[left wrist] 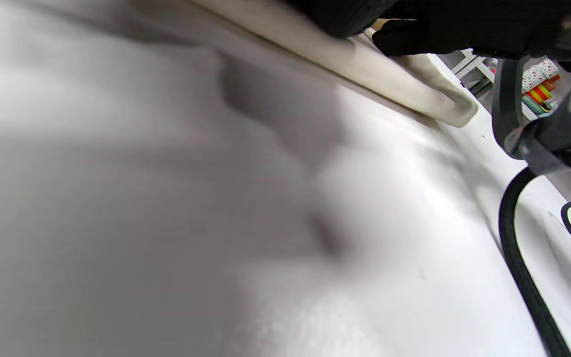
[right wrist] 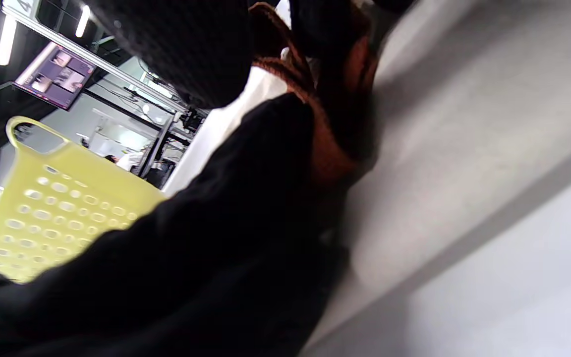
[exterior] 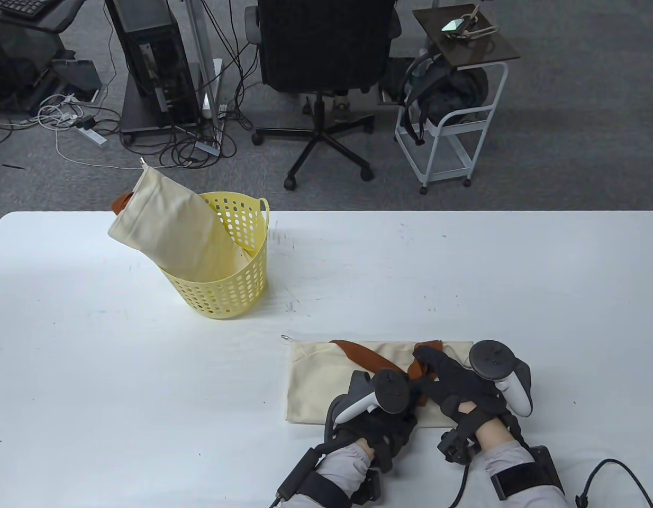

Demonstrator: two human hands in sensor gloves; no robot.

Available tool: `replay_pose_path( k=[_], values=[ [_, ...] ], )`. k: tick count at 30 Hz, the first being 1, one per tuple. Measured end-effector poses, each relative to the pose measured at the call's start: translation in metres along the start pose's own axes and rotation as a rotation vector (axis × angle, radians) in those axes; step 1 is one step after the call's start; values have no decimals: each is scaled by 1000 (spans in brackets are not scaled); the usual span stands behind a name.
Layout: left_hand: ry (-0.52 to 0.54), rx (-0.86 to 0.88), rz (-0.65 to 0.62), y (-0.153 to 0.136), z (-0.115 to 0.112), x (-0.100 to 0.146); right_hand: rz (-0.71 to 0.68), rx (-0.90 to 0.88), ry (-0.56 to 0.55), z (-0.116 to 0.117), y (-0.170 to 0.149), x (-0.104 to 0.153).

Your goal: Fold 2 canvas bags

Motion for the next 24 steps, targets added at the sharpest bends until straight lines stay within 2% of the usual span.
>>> replay_pose_path(
  k=[6, 11, 20, 24],
  values=[
    [-5, 6, 2, 0, 0, 0, -24, 73, -68, 2, 10, 7],
    [-15, 30, -9, -1, 1, 1, 56, 94, -56, 7, 5, 4],
    [-57, 254, -85, -15, 18, 3, 173, 223, -41, 19, 3, -2],
    [-12, 283, -80, -25, 31, 7, 204, 253, -28, 23, 1, -5]
  ],
)
Point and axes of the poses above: the tracker on the back of each hand, its own y axis roughly to the thumb side, its own x axis roughly from the fingertips to the wrist, z = x × y, the point moved 4 cm from there along -x, roughly from the wrist to the fingertips, and after that the axes turned 7 degrees about y, right-handed, at the moved point
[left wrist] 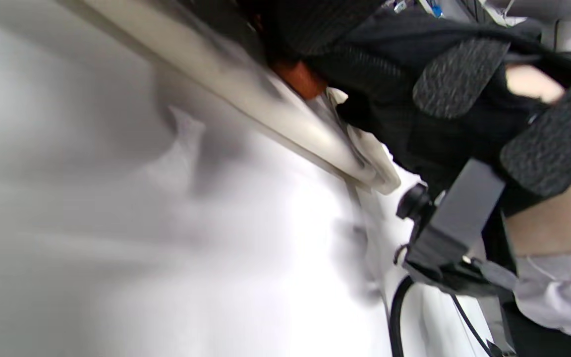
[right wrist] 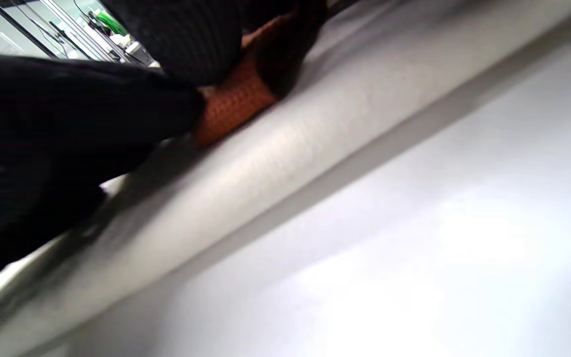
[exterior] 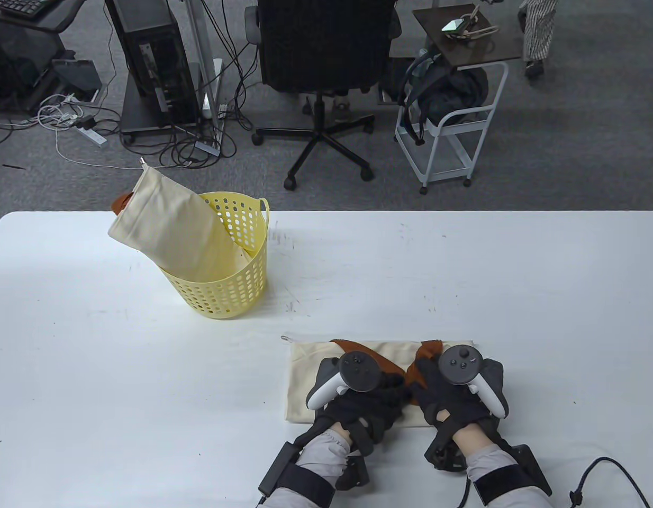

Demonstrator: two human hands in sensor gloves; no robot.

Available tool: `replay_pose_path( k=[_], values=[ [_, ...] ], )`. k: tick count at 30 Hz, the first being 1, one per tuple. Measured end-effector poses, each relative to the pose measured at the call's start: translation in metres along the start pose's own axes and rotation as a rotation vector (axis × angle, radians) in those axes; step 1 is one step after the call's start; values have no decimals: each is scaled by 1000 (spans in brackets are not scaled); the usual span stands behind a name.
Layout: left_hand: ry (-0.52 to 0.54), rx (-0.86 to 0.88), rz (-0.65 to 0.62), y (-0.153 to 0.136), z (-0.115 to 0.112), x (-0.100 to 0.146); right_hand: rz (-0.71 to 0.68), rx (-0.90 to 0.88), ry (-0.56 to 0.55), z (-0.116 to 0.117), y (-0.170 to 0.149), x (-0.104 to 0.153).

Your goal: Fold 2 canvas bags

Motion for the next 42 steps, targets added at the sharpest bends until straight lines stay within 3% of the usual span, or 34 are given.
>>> replay_pose_path(
  k=[9, 14, 18, 21, 27, 31, 37, 42],
  values=[
    [391, -293, 217, -38, 66, 32, 69, -17, -21, -11, -17, -7],
    [540, -289, 326, -57, 88, 49, 85, -27, -35, -16, -22, -7],
    [620, -270, 443, -78, 95, 60, 81, -49, -23, -17, -25, -8],
    [575, -256, 466, -91, 91, 58, 79, -54, -18, -17, -26, -8],
    [606, 165, 370, -103, 98, 65, 73, -62, -10, -16, -25, -9],
    [508, 361, 177, -90, 97, 58, 75, -82, 13, -16, -28, -10],
    [499, 456, 73, -75, 104, 61, 52, -111, 39, -16, -29, -10],
    [411, 647, -128, -49, 104, 59, 33, -99, 62, -13, -27, -11]
  ],
)
Point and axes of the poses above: the tracker on the back of each hand, its own y axis roughly to the thumb side, its own x axis roughly from the fingertips to the wrist, z = x × y, the point moved 4 cm from there along -x, roughly from the wrist to the fingertips, and after that the axes turned 7 degrees about y, right-handed, at the moved point
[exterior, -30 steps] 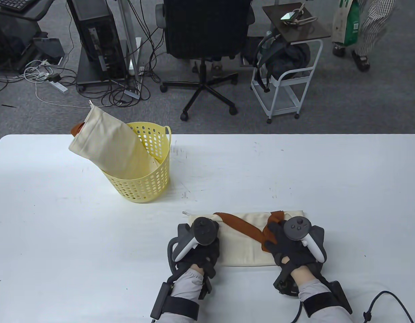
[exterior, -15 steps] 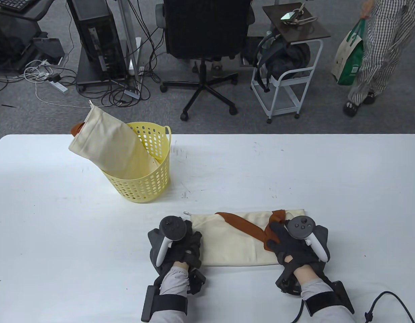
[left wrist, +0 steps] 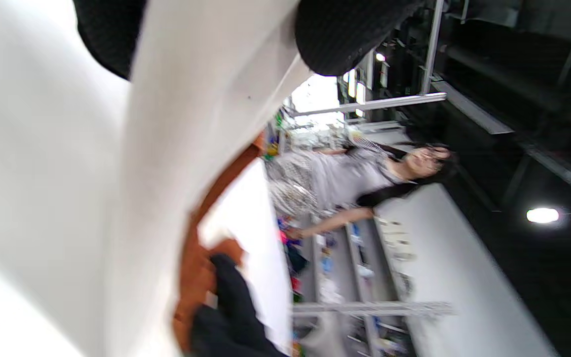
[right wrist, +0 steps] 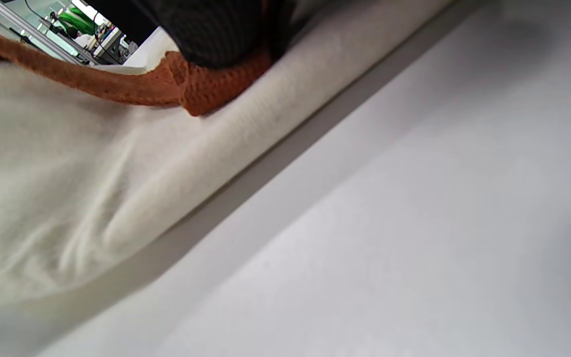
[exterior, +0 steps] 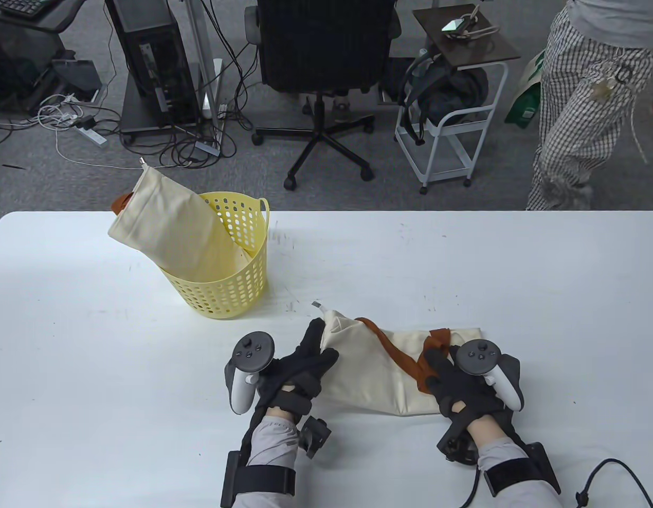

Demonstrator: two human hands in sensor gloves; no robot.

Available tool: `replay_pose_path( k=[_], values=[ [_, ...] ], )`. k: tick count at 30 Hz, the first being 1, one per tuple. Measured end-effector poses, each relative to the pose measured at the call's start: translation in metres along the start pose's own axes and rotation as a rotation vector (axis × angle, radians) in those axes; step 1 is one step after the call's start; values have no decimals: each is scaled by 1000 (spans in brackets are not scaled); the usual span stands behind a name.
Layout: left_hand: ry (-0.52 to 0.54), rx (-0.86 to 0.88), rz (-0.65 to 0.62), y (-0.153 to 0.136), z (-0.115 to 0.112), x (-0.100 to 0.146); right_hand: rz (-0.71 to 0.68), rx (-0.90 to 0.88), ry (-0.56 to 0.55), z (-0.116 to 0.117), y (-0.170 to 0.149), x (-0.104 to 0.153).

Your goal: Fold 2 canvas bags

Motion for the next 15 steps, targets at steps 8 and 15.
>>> replay_pose_path(
  k=[8, 15],
  values=[
    [-224, 138, -83, 16, -42, -2, -60, 93, 66, 20, 19, 2],
    [-302, -2, -56, 17, -73, -2, -143, 141, 166, 45, 39, 8]
  ],
)
Point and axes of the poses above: the tracker on the back of each hand, its own y axis roughly to the thumb side, its own x axis roughly from the fingertips to the wrist, z = x × y, the point moved 4 cm from there along -x, roughly from the wrist to the fingertips, and after that the axes turned 7 degrees about y, right-handed, at the moved point
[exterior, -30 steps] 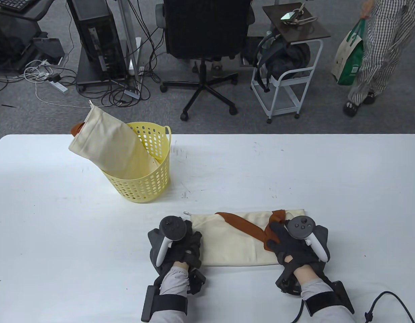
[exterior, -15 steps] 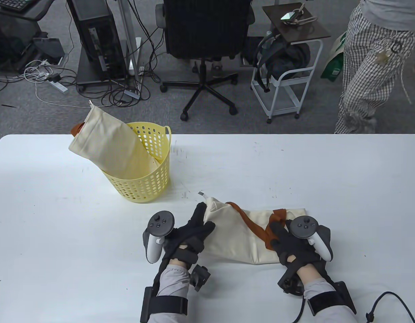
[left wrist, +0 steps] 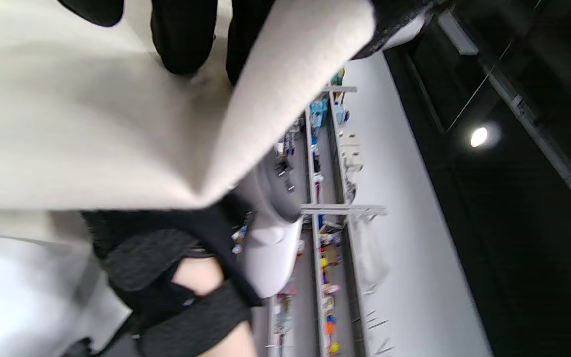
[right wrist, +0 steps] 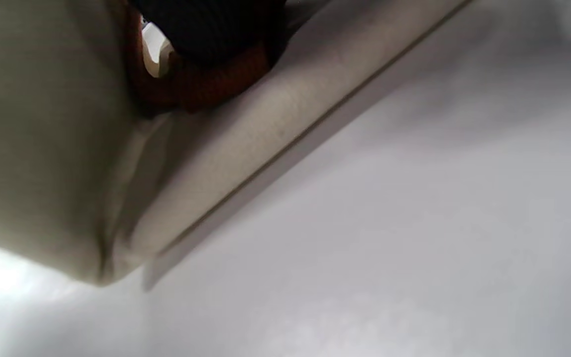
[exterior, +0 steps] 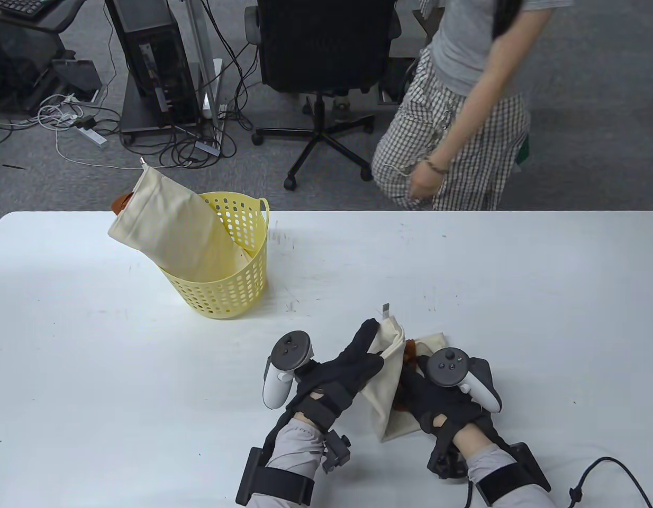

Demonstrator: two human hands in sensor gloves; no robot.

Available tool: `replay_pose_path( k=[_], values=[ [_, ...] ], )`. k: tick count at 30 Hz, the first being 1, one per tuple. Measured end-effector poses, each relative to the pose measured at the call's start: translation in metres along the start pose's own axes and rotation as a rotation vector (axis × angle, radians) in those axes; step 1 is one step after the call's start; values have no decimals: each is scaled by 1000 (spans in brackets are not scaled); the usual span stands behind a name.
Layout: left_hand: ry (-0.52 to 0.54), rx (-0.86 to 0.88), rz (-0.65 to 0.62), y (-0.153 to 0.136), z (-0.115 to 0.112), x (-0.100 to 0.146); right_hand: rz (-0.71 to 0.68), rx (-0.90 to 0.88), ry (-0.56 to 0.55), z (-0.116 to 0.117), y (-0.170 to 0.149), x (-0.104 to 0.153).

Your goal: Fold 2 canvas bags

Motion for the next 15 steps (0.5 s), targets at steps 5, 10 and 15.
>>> replay_pose_path(
  k=[5, 10, 15],
  values=[
    [-19, -89, 35, -7, -12, -4, -57, -32, 31, 1, 4, 0],
    [-71, -67, 68, -19, -24, -7, -221, -294, -63, -32, -3, 14],
    [-68, -96, 80, -21, -25, -7, -199, -424, -307, -72, -26, 42]
  ],
)
Point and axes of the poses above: the tracker on the back of each hand, its own y axis roughly to the thumb side, its own x axis roughly from the fingertips to the wrist, z = x × y, the point moved 4 cm from there along -x, roughly from the wrist to the fingertips, and after that the axes turned 7 degrees about y, right-handed, at the moved point
